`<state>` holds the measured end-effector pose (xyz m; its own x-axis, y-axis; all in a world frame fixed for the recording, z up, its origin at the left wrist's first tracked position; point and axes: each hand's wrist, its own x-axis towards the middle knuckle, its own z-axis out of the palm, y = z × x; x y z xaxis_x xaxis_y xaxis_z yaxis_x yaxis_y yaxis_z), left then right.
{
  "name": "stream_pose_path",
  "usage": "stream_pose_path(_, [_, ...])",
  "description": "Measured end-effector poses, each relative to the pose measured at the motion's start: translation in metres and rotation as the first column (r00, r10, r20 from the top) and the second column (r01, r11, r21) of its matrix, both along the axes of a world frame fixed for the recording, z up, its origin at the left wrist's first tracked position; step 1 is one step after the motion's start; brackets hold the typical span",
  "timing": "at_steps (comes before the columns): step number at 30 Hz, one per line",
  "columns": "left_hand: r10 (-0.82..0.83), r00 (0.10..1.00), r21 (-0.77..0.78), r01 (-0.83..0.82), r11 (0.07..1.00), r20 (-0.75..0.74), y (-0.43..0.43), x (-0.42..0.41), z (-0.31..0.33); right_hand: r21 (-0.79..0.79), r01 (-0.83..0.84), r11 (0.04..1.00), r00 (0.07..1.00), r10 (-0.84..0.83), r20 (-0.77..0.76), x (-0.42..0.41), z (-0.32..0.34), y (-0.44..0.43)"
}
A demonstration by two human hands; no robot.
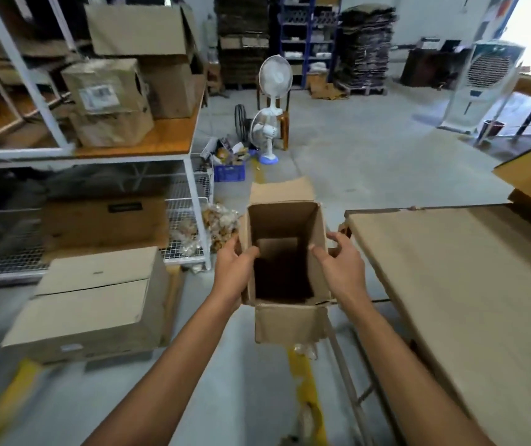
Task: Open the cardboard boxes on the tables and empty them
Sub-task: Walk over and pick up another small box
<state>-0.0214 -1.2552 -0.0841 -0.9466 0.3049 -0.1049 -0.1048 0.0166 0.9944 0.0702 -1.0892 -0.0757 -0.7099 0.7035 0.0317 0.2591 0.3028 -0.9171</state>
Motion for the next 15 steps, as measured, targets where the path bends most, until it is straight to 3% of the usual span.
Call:
stream_pose_path(9, [0.106, 0.994, -0.065, -0.105, 0.992, 0.005, 0.063, -0.156, -0.036, -0.087, -0.142, 0.986, 0.989, 0.145, 0.027, -0.159, -0.046, 0.063])
stream_pose_path(15, [0.133, 0.99, -0.188, -0.121, 0.975, 0.055, 0.123, -0.252, -0.059, -0.143, -0.126, 0.982, 0.989, 0.136, 0.059, -0.255, -0.054, 0.119])
